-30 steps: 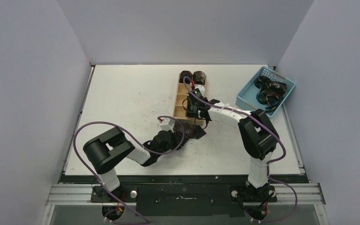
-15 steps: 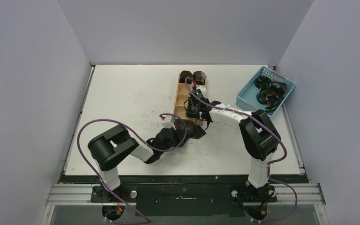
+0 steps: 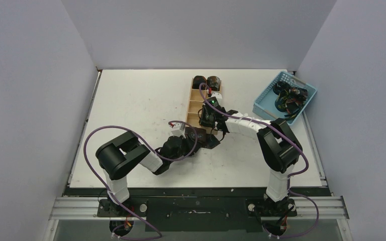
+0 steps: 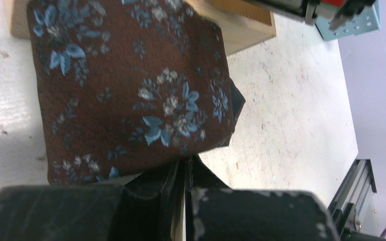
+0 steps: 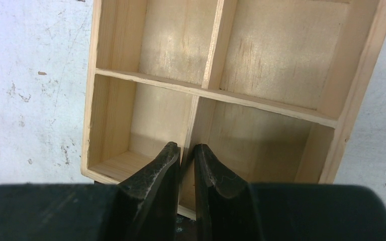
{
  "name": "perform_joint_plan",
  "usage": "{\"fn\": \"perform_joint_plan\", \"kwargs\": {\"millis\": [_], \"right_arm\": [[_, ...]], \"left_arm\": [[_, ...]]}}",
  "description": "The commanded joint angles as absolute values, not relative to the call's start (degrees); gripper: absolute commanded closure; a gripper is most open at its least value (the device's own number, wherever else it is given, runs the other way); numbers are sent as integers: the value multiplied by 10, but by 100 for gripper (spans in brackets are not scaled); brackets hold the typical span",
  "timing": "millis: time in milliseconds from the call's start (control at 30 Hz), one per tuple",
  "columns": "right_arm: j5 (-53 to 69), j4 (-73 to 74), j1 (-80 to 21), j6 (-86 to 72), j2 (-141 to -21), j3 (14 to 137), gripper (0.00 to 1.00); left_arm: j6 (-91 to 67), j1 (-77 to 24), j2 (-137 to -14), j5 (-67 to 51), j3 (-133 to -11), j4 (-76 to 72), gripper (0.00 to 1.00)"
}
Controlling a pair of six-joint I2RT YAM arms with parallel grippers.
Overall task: Roll the ties
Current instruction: Pick up the tie at the center of the board.
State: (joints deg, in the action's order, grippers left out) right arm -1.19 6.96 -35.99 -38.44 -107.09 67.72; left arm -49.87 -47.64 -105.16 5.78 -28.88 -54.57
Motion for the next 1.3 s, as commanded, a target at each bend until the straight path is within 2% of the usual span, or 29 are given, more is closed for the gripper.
{"fn": "perform_joint_plan", "kwargs": {"millis": [0, 133, 300, 433, 700, 833, 867, 900, 967, 1000, 1033, 1067, 1100, 1167, 1267], "right_arm": [[14, 132, -365, -374, -1079, 666, 95], [8, 142, -363, -365, -1073, 688, 92], [10, 146, -362, -355, -1064, 706, 77], [6, 157, -360, -347, -1050, 725, 70], [2, 165, -351, -345, -995, 738, 49], [2, 154, -356, -349, -962, 710, 46], [2, 144, -358, -347, -950, 698, 46], [-12, 130, -363, -345, -936, 682, 46], [-8, 104, -370, -337, -910, 655, 48], [-5, 85, -374, -333, -903, 643, 49], [9, 75, -379, -332, -899, 634, 52], [18, 68, -384, -333, -898, 627, 55], [24, 60, -387, -332, -900, 621, 58], [32, 43, -397, -332, -903, 608, 67], [39, 31, -406, -328, -915, 603, 74]], "left_arm": [[-486, -484, -1039, 11, -266, -605, 100], [-480, -493, -1016, -12, -232, -622, 100], [-487, -495, -991, -22, -187, -641, 98], [-484, -508, -939, -17, -169, -609, 98], [-448, -525, -758, 37, -182, -395, 95], [-452, -524, -676, 126, -219, -214, 93], [-455, -523, -656, 160, -222, -184, 89], [-459, -522, -634, 181, -222, -162, 79], [-461, -511, -593, 202, -220, -133, 53], [-464, -505, -573, 211, -216, -128, 37], [-473, -499, -554, 223, -209, -127, 17], [-490, -491, -530, 233, -194, -144, 8], [-497, -479, -519, 234, -174, -165, 1], [-533, -448, -496, 218, -135, -249, 4], [-562, -381, -505, 140, -121, -285, 4]]}}
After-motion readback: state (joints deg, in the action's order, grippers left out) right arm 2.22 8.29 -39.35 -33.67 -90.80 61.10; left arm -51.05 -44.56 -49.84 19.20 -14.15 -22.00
